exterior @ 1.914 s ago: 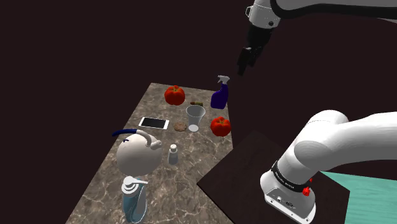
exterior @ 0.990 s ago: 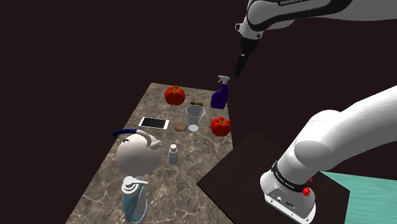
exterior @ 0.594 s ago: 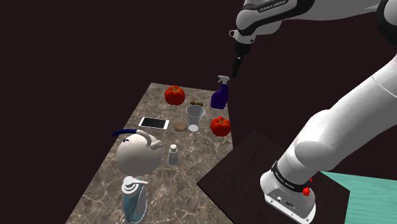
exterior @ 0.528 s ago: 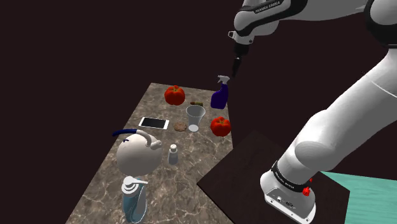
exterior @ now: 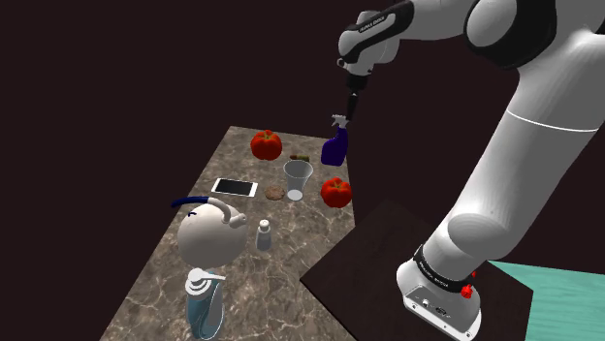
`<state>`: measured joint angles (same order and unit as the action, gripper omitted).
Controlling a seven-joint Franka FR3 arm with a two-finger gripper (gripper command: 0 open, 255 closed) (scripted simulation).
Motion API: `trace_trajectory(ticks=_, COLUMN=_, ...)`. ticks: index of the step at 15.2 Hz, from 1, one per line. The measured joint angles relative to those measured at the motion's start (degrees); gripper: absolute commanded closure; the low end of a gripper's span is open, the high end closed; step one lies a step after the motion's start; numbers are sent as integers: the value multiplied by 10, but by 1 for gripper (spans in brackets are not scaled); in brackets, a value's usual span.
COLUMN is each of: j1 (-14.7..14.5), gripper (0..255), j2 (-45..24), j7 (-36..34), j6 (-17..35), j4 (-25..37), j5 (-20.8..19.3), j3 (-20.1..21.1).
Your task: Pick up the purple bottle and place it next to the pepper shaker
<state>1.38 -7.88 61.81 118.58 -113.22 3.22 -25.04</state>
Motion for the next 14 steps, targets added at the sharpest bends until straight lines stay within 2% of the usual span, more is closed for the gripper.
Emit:
trace_trajectory(ticks=7, j1=4, gripper=0, j2=-29, j7=14, j6=45, j4=-19, j5=16, j3=3)
trace_trajectory(ticks=13, j1=4, gripper=0, j2=-32, j7=15, j6=48, j4=-20, j5=17, j3=4)
trace_trajectory(ticks=14, j1=4, gripper=255, j2=-32, j7=15, j6=48, j4=-20, j5=17, j3=4)
